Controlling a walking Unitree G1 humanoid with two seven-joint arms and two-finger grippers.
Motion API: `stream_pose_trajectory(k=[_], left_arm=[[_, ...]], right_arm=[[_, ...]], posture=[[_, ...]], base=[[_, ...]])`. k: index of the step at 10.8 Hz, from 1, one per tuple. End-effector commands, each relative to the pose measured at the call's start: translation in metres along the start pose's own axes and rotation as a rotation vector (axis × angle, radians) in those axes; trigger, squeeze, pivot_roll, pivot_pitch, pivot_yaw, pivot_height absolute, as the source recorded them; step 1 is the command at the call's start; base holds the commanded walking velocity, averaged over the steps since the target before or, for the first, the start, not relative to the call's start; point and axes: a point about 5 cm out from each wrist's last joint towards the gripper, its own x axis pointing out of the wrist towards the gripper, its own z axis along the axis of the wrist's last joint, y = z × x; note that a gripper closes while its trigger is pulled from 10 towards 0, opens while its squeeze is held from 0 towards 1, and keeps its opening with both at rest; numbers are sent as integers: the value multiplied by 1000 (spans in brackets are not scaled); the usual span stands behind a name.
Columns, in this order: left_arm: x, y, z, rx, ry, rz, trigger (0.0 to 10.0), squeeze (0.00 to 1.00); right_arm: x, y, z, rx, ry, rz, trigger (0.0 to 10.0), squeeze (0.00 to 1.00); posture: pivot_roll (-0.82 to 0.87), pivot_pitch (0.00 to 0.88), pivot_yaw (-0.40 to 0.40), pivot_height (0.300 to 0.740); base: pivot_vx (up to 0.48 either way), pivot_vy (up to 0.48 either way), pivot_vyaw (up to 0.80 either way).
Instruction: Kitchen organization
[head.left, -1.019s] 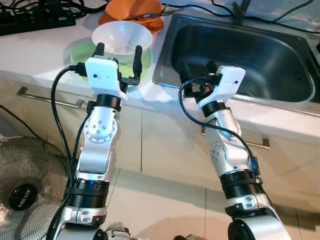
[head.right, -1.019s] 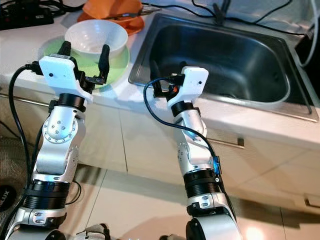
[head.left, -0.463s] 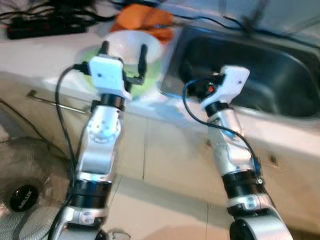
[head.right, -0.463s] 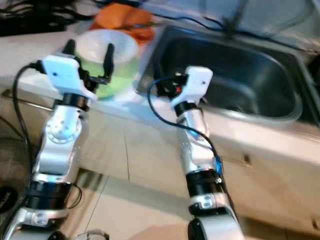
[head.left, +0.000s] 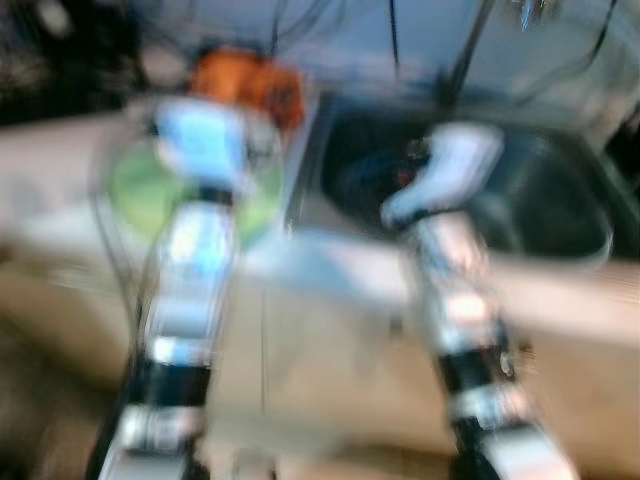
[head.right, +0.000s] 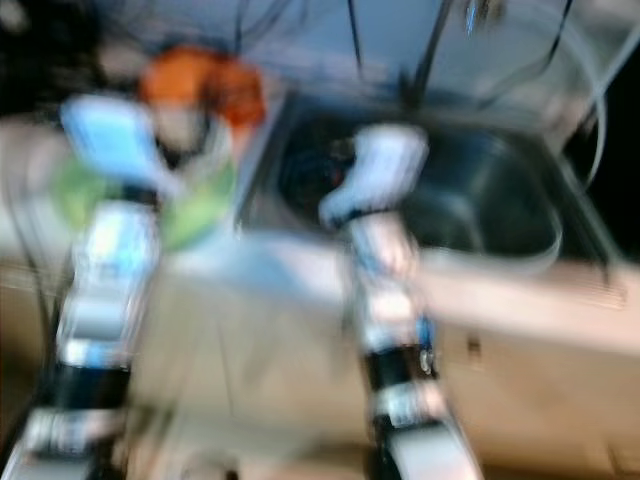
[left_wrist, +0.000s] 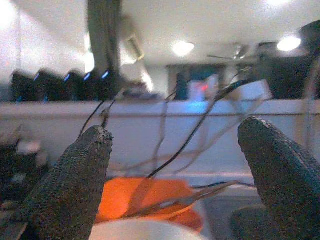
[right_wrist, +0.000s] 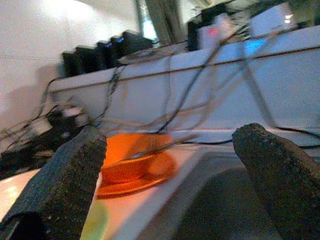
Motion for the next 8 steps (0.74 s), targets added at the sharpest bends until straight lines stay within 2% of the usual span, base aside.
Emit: stream_pose_trajectory(k=[1,3,6,8], left_arm=[[1,-10,3,-10,-12,-27,10000,0],[1,-9,4,0,-20,-21,10000,0],[3,-10,10,8,-45,-25,10000,0],[9,-14,20,-9,-64,-75,10000,0]], right_arm=[[-2,-12,5,-15,-12,-32,10000,0],[-2,-12,5,-16,-13,-31,10000,0],[-3,-11,4,-21,-10,-23,10000,0],[-3,-12,3,-17,-5,-27,10000,0]], posture=[[104,117,-86,740],[103,117,-86,740],[106,117,-87,740],[109,118,-87,740]], base=[[450,0,0],[339,0,0],[0,0,0],[0,0,0]])
